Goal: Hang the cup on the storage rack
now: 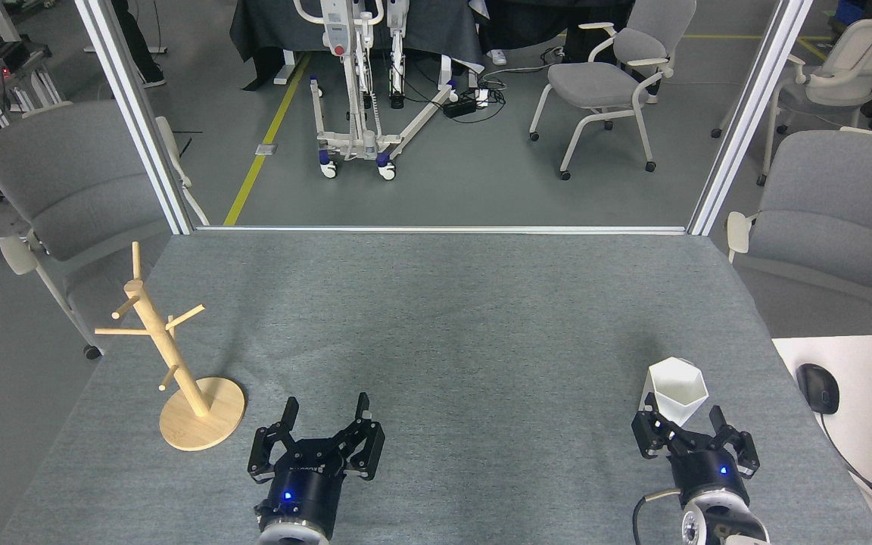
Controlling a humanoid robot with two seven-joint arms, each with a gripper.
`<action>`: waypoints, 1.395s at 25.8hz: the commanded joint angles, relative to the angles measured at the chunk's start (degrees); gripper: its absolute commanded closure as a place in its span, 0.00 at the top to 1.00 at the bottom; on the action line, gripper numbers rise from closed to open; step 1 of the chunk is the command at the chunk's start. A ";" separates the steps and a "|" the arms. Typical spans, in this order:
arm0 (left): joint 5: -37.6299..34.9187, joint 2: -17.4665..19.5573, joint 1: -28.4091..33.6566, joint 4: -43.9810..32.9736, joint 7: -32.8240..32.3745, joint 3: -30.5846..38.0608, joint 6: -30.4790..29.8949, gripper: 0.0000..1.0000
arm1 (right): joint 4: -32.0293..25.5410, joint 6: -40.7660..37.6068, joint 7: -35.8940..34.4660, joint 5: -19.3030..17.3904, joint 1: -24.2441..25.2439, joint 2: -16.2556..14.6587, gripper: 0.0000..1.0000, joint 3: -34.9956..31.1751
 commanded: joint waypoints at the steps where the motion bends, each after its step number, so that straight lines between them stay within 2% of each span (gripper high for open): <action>1: 0.00 0.07 0.09 0.27 0.31 0.39 -0.02 0.99 | 0.09 -0.02 0.21 0.00 -0.02 -0.01 1.00 -0.11; 12: 0.00 0.07 0.17 0.27 0.49 1.27 -0.02 1.00 | 2.37 -0.02 0.12 0.09 -1.25 -0.01 1.00 -0.02; 18: 0.09 -0.02 0.09 0.19 0.49 2.06 -0.20 0.99 | 6.24 -0.02 0.12 0.09 -4.41 -0.53 1.00 0.07; 27: 0.09 -0.02 0.00 0.27 0.23 2.15 -0.20 0.99 | 7.29 -0.02 0.12 0.09 -5.29 -0.62 1.00 0.07; 36: 0.09 -0.02 0.09 0.19 0.49 3.56 -0.11 0.99 | 11.77 -0.02 0.12 0.27 -8.63 -0.71 1.00 0.07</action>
